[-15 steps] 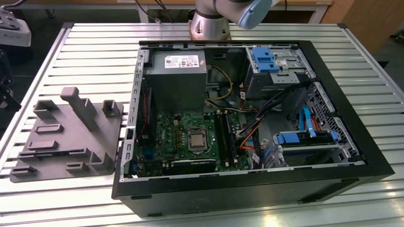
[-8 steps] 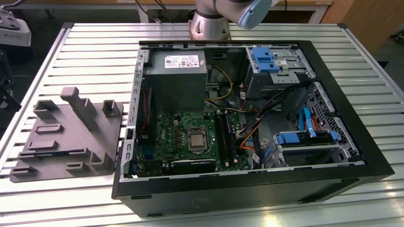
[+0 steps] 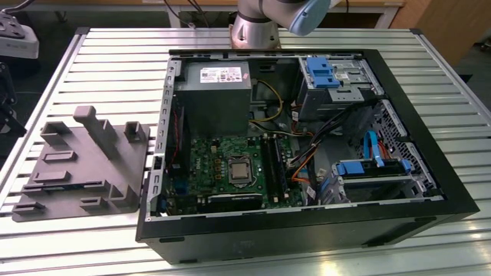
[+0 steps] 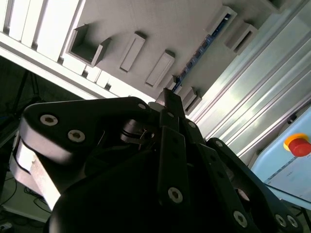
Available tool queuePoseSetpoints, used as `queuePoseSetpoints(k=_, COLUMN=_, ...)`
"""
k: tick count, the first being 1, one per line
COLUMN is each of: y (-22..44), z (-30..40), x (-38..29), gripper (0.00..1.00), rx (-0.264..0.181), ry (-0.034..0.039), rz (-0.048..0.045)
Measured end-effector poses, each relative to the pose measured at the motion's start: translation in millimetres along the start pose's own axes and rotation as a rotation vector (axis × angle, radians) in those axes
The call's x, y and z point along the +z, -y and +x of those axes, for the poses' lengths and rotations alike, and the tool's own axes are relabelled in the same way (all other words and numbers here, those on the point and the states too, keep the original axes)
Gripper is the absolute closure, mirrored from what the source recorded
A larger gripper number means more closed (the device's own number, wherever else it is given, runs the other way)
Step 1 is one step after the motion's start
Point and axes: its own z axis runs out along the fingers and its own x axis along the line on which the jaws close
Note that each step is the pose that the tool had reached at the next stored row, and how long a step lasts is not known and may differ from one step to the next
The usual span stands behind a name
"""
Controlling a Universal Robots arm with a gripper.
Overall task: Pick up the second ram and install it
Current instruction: 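Pick up the second ram and move it above second insertion slot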
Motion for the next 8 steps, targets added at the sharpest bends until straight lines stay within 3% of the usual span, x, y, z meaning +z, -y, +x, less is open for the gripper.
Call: queuePoseSetpoints(k=8, y=0.1, z=1.8, x=3.3, gripper=0.89, rx=0.0, ry=0.0, rz=0.0)
